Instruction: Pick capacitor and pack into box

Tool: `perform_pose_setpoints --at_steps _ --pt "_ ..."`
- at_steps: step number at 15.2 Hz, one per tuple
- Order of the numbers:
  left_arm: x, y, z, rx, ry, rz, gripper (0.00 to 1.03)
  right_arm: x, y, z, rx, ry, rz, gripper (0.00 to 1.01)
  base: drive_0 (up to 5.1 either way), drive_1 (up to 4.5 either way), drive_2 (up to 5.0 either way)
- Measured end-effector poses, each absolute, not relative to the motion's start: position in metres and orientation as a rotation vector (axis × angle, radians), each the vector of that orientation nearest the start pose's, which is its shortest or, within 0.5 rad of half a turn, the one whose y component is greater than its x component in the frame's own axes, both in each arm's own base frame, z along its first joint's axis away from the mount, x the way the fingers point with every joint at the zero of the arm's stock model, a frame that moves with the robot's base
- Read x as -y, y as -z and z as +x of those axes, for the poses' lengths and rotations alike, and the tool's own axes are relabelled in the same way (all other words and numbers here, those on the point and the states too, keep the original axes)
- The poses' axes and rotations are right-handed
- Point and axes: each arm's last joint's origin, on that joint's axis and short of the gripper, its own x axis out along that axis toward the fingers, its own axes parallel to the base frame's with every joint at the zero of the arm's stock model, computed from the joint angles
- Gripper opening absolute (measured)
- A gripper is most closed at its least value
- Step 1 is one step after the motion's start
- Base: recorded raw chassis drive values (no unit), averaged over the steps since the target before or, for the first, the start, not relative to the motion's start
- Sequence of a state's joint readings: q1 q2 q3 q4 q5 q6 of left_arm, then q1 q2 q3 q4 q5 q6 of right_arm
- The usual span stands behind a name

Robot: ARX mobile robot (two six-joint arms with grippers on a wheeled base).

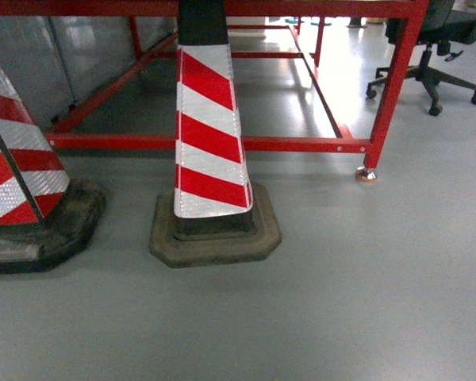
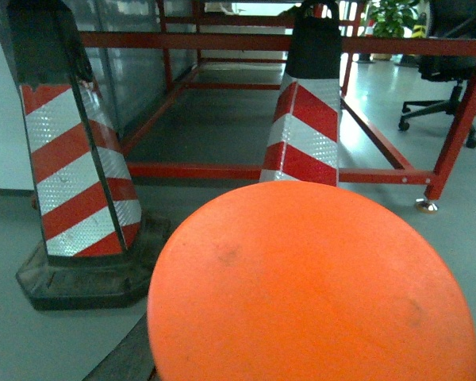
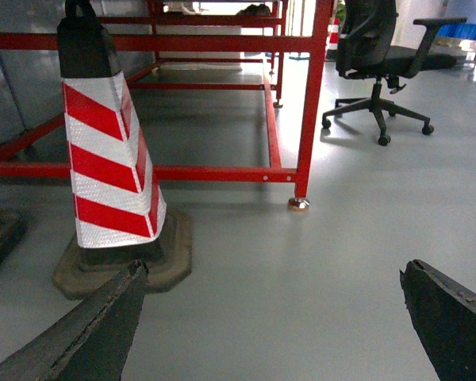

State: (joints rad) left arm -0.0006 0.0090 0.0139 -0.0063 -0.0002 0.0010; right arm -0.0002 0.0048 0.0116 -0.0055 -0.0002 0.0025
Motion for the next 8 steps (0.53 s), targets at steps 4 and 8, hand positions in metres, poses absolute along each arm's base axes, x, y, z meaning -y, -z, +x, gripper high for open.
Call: perform_pose_setpoints --at_steps 4,8 --pt "0.0 -0.1669 0.0974 -0.002 -0.001 0.001 0.43 0.0 -0.1668 0.0973 0.003 0.0 0.002 0.98 -5.0 2.46 2.5" --pt "0.0 -0.1671 0.0974 0.0 -0.001 0.001 0.43 0.0 -0.1669 0.0973 0.004 0.0 0.002 0.98 -5.0 2.46 2.5"
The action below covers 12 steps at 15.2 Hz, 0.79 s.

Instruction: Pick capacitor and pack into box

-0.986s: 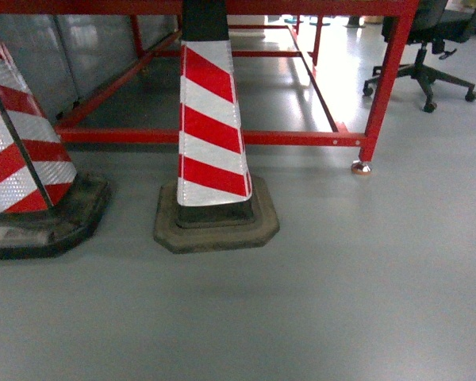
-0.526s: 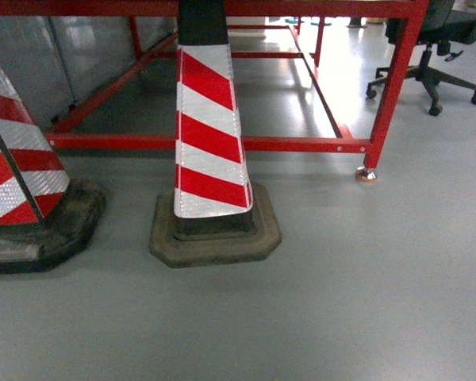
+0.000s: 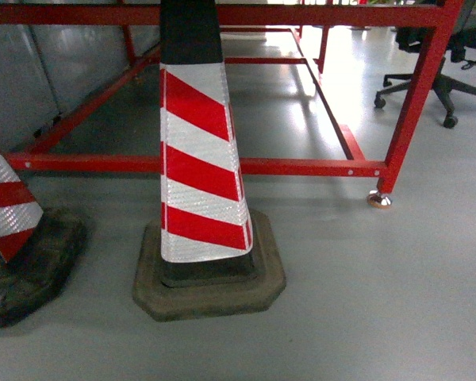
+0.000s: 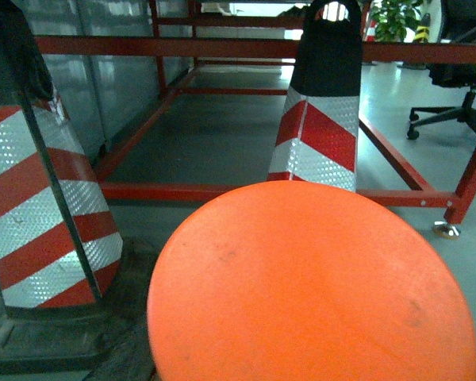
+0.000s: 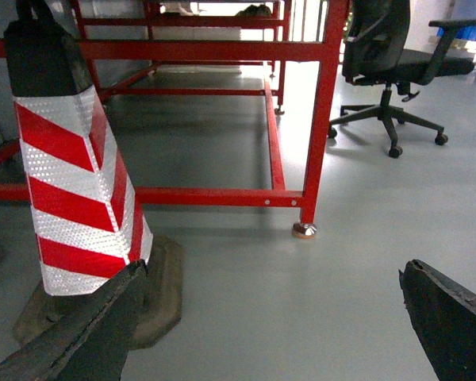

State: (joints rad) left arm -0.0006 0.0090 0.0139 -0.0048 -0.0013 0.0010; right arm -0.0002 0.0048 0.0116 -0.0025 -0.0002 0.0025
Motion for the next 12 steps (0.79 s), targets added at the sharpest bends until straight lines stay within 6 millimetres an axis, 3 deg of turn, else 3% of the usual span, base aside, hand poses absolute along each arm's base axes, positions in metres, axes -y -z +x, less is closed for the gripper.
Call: perform_pose_setpoints --at_steps 12 --pt "0.0001 -0.1667 0.0974 -0.004 0.0 0.001 0.43 0.0 -0.1664 0.0973 -0.001 0.0 0.003 0.98 -5.0 2.46 2.5"
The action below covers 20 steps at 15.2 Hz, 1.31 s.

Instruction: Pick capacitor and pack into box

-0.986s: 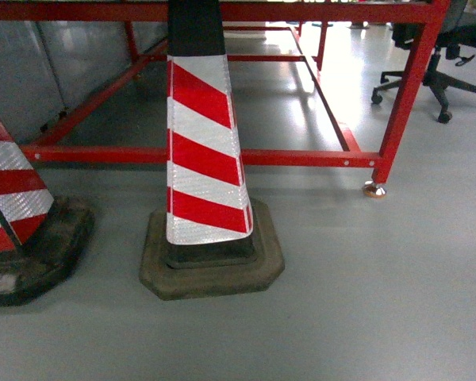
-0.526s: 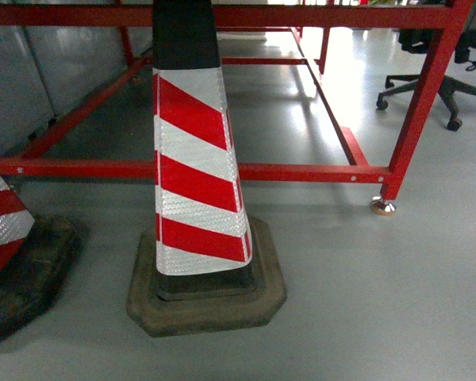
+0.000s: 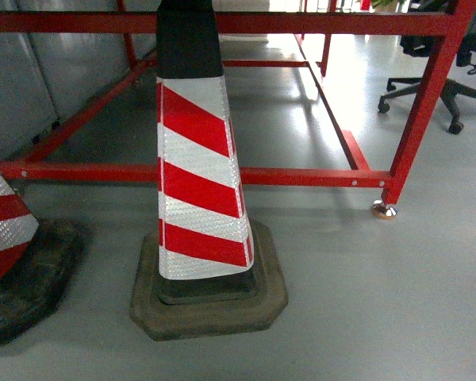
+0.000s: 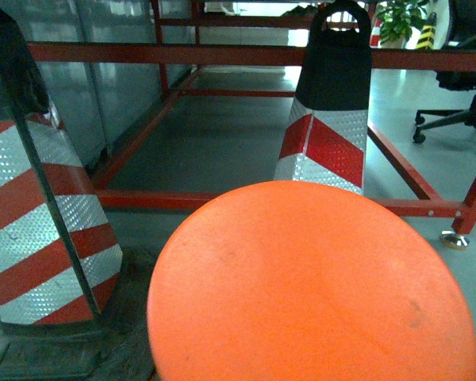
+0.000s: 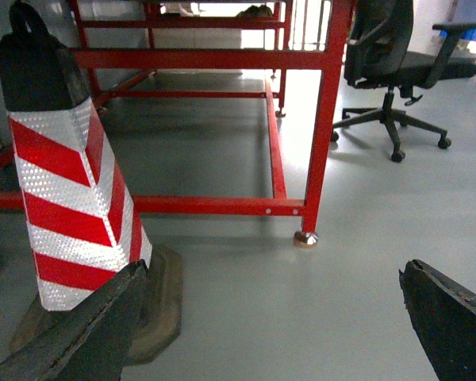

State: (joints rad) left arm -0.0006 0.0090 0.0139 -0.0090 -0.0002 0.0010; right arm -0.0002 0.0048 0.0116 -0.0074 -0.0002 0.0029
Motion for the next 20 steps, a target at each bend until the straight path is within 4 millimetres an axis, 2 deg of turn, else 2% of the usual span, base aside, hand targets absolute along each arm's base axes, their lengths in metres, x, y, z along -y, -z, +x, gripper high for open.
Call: perform_pose_setpoints --at_steps 18,20 --pt "0.0 -0.1669 0.0974 -0.002 0.0 0.001 0.43 0.0 -0.1665 0.0973 0.001 0.0 0.002 0.98 -5.0 2.46 2.5" --pt "0.0 -0.1669 0.0974 -0.002 0.0 0.001 0.43 0.0 -0.1666 0.0973 0.002 0.0 0.004 0.98 0.0 0.0 0.0"
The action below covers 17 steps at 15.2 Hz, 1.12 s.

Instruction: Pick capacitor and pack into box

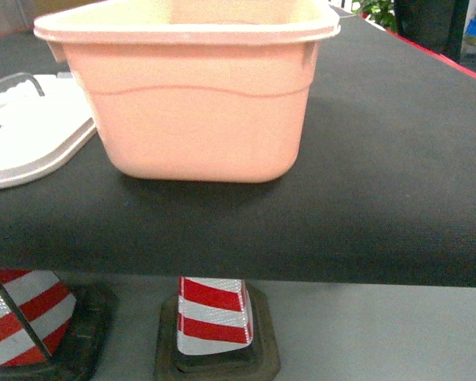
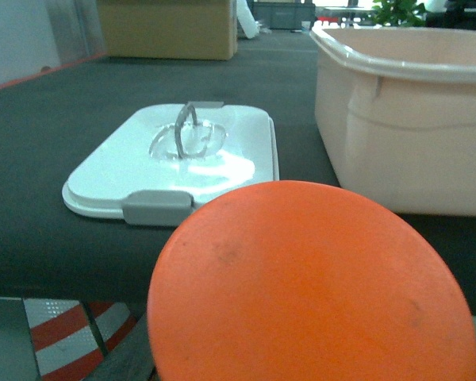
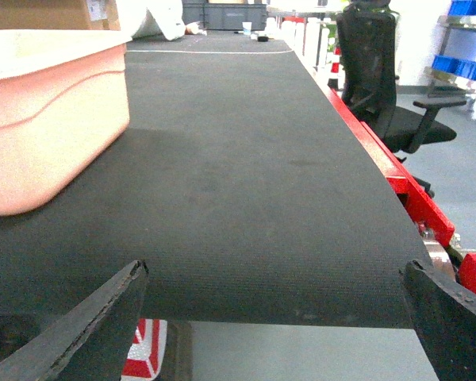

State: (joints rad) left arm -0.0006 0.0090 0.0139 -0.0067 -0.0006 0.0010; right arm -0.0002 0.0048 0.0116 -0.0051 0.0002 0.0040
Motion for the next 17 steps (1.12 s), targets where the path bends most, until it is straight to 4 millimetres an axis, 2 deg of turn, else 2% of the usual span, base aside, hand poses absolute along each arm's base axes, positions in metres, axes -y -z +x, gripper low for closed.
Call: perform_pose_setpoints --at_steps 17 --pt "0.0 -0.1671 0.0974 -0.001 0.0 0.001 0.43 0.0 -0.1666 0.0973 0.002 0.0 0.003 0.98 0.0 0.0 0.0"
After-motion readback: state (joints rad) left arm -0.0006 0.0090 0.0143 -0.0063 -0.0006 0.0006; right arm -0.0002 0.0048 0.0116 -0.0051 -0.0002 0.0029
